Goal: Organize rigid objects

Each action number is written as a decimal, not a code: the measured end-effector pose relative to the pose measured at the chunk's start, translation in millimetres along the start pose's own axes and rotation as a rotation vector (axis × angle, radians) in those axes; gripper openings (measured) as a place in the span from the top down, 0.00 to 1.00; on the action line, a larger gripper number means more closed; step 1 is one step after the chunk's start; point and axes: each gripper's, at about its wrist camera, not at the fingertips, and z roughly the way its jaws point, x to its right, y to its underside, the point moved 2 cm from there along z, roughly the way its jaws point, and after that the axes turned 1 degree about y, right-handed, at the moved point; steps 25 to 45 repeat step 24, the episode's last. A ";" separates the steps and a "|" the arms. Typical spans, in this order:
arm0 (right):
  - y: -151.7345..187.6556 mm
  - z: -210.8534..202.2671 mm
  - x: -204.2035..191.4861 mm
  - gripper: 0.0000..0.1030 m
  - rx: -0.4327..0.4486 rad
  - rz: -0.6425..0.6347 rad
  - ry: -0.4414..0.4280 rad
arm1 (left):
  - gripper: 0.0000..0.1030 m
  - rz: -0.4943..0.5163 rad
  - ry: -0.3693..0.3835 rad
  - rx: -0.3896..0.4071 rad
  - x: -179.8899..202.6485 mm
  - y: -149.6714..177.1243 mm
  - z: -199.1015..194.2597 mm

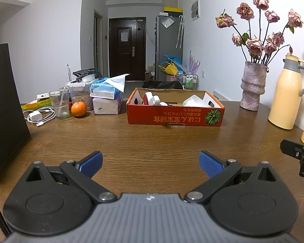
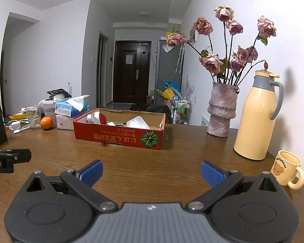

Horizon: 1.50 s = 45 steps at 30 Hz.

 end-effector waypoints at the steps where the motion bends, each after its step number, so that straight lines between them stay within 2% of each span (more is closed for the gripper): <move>1: 0.0 -0.1 0.0 0.00 0.000 0.000 0.000 | 0.00 0.001 -0.001 0.001 0.1 0.0 -0.2; 45: 0.4 0.3 0.6 0.00 -0.003 0.001 0.000 | 0.00 -0.005 -0.002 -0.004 0.0 -1.0 5.3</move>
